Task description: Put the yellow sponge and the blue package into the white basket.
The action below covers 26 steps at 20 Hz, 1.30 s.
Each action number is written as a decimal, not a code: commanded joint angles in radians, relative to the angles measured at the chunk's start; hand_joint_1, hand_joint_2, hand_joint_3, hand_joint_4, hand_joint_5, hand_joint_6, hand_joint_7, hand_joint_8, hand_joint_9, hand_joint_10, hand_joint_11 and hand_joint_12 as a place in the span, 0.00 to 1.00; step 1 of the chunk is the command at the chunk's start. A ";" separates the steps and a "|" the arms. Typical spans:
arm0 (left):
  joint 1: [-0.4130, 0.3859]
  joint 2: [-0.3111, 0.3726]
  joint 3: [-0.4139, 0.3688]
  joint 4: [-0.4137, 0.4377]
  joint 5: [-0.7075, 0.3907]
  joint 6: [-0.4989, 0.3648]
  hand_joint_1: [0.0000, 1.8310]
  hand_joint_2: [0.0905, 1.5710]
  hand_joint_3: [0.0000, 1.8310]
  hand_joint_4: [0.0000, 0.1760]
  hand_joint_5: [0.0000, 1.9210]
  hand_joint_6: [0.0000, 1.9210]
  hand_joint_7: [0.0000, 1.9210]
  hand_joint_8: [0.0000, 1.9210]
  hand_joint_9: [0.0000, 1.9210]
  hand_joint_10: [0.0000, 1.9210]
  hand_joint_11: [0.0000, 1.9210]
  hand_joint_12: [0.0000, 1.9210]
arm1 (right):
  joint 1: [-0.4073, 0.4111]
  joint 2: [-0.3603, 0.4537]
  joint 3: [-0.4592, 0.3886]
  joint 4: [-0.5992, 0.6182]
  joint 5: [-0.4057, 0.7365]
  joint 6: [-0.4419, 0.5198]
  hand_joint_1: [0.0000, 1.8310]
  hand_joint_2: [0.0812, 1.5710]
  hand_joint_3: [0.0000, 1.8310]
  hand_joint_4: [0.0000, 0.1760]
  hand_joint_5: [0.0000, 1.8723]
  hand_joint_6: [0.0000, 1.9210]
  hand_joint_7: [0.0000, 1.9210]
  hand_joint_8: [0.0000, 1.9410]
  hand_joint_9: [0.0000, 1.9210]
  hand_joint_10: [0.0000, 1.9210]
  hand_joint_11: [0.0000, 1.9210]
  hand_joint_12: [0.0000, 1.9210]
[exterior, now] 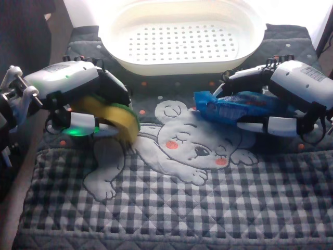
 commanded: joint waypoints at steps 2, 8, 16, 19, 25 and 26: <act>-0.033 0.007 0.006 -0.033 -0.173 -0.005 0.68 0.70 0.00 0.00 0.55 0.29 0.46 0.73 0.36 0.75 0.18 0.91 | -0.002 0.023 0.005 -0.007 0.112 0.029 0.82 0.67 0.00 0.00 0.53 0.42 0.55 0.35 0.54 0.49 0.42 0.80; -0.195 -0.002 0.039 -0.038 -0.278 -0.005 0.69 0.69 0.00 0.00 0.61 0.22 0.47 0.68 0.37 0.68 0.22 0.92 | 0.146 0.039 0.027 -0.040 0.160 0.052 0.76 0.63 0.00 0.00 0.65 0.24 0.63 0.27 0.55 0.53 0.44 0.54; -0.417 -0.142 0.211 -0.030 -0.157 -0.004 0.65 0.65 0.00 0.00 0.59 0.36 0.59 1.00 0.66 1.00 0.70 1.00 | 0.400 -0.001 0.131 -0.038 0.124 -0.014 0.75 0.65 0.00 0.00 0.63 0.31 0.64 0.24 0.49 0.59 0.32 0.64; -0.445 -0.225 0.304 -0.029 -0.050 -0.004 0.63 0.67 0.00 0.00 0.55 0.44 0.48 0.74 0.45 0.93 0.43 1.00 | 0.418 -0.086 0.251 0.020 0.034 -0.015 0.76 0.62 0.00 0.00 0.68 0.21 0.71 0.04 0.60 0.49 0.48 0.52; -0.468 -0.399 0.521 -0.030 0.169 -0.034 0.68 0.69 0.00 0.00 0.57 0.32 0.48 0.66 0.40 0.62 0.31 0.86 | 0.426 -0.254 0.490 0.005 -0.257 -0.014 0.80 0.68 0.01 0.00 0.50 0.40 0.52 0.42 0.52 0.57 0.41 0.79; -0.464 -0.407 0.526 -0.030 0.170 -0.039 0.67 0.70 0.00 0.00 0.55 0.41 0.45 0.63 0.40 0.44 0.27 0.70 | 0.429 -0.258 0.496 0.005 -0.271 -0.014 0.76 0.68 0.00 0.00 0.51 0.44 0.53 0.43 0.52 0.61 0.42 0.58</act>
